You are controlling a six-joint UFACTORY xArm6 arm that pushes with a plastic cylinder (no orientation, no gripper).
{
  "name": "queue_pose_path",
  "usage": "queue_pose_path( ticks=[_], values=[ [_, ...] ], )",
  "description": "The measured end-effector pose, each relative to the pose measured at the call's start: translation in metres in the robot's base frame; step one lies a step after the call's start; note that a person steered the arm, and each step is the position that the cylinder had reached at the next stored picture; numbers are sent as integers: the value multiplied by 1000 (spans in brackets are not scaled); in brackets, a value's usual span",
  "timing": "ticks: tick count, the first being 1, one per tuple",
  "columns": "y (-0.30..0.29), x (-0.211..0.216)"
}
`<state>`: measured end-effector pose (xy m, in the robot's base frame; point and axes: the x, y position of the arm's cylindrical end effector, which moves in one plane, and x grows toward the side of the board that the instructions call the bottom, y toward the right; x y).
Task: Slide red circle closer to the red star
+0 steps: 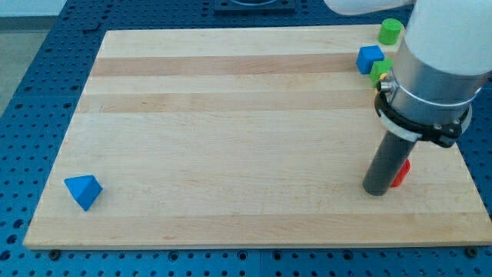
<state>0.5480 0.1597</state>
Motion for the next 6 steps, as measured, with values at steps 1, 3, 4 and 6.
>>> queue_pose_path(
  ticks=[1,3,4,6],
  values=[
    [0,-11],
    [5,-44],
    [5,-44],
    [5,-20]
  ],
)
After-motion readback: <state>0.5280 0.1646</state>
